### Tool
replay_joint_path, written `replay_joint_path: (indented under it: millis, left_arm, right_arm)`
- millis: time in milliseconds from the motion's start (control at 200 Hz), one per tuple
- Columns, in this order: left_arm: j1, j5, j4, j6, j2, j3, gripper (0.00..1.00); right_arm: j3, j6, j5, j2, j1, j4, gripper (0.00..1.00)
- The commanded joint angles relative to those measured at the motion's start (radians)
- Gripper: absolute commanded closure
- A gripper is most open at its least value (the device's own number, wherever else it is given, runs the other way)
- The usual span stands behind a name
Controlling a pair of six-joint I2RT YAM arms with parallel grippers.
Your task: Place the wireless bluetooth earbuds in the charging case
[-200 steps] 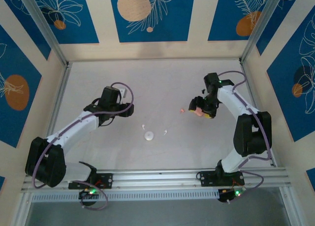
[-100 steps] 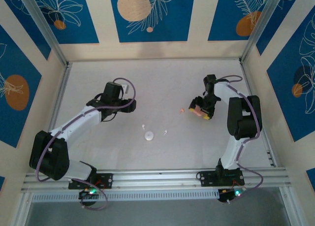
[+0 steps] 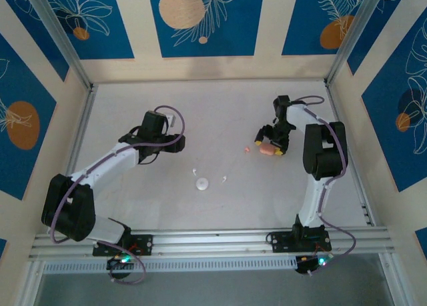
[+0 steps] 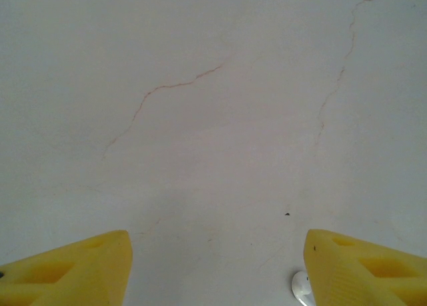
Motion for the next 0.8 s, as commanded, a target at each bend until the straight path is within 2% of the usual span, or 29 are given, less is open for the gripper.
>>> replay_joint_path:
  millis: [0,325,625,795]
  left_arm:
    - [-0.006,-0.006,0.011,-0.012,0.013,0.036,0.32]
    - [-0.006,-0.001,0.016,-0.021,0.016,0.037,0.32]
    - [-0.006,0.002,0.02,-0.031,0.014,0.033,0.32]
    - [-0.006,0.001,0.02,-0.031,0.013,0.031,0.32]
  right_arm:
    - [0.048,-0.036,0.027,0.034,0.011,-0.06,0.21]
    - [0.103,-0.135,0.123,0.097,0.07,-0.15,0.21]
    - [0.146,-0.197,0.167,0.141,0.1,-0.162,0.23]
    - [0.157,-0.209,0.177,0.146,0.103,-0.158,0.32]
